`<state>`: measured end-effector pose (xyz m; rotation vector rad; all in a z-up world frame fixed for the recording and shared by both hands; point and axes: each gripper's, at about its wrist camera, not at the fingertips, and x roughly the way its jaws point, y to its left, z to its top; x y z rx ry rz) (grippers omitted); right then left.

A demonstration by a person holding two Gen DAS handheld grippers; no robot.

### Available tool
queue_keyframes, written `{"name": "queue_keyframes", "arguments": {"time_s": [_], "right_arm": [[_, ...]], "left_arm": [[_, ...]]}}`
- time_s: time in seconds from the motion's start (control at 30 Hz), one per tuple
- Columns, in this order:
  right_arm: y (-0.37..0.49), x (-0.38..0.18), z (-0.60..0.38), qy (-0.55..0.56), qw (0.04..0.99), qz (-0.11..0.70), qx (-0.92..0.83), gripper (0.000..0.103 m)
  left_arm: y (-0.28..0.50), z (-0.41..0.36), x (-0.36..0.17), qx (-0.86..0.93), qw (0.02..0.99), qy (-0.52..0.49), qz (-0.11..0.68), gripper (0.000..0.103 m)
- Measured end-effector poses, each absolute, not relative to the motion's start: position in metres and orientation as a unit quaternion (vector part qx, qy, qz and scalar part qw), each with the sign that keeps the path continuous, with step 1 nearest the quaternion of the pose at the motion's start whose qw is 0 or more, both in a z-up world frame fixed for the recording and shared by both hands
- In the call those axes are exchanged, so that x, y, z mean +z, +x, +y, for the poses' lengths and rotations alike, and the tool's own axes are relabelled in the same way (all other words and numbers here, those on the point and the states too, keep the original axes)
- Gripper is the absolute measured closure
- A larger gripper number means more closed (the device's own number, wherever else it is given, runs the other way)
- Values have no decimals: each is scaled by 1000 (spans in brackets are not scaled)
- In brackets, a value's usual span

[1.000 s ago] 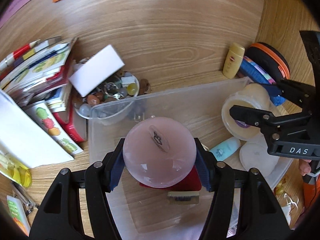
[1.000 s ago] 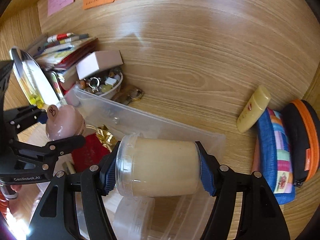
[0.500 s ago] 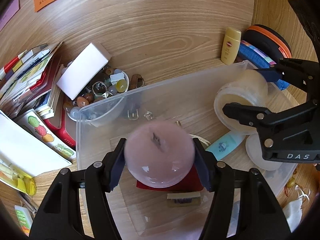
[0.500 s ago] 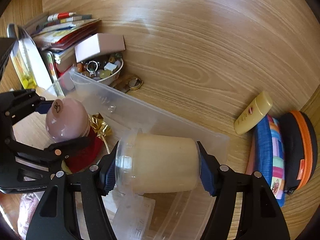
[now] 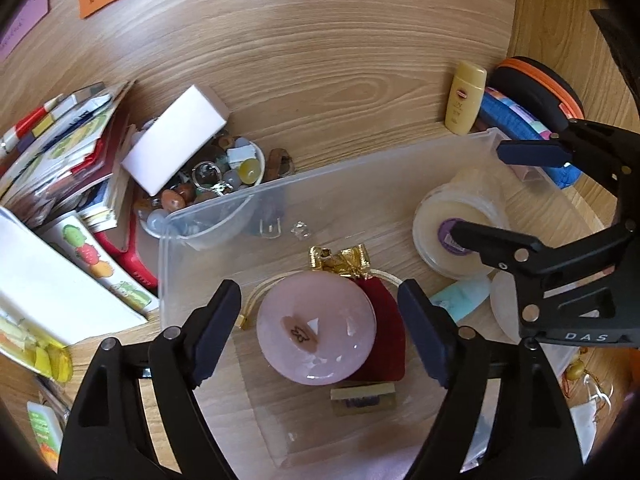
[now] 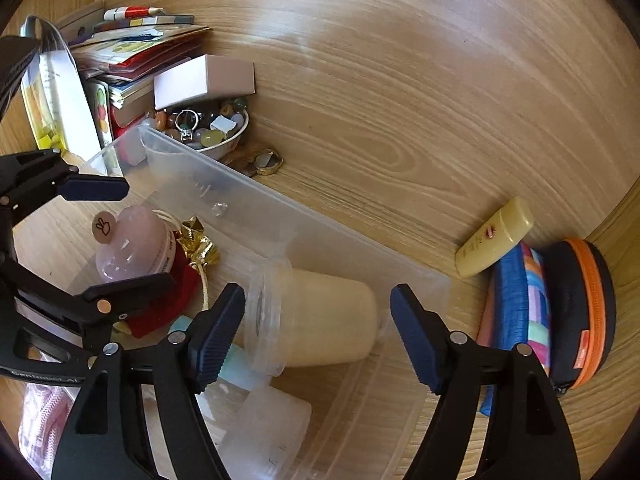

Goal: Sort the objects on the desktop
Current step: 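Carry the jar and pink container into the clear box and open both tools, then withdraw both open tools from the box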

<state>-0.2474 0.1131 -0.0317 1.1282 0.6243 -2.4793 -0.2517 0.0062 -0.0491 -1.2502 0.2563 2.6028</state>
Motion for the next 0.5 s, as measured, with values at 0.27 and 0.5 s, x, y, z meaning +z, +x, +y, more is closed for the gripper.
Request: {"name": "queue_keyframes", "arguments": {"time_s": [0.27, 0.5], "right_arm": [[-239, -21, 128, 402, 192, 179, -877, 30], [-212, 20, 150, 360, 186, 149, -902, 21]], "left_arm": [[-228, -5, -21, 907, 103, -399, 82, 11], [-203, -13, 2, 919, 91, -378, 70, 9]]}}
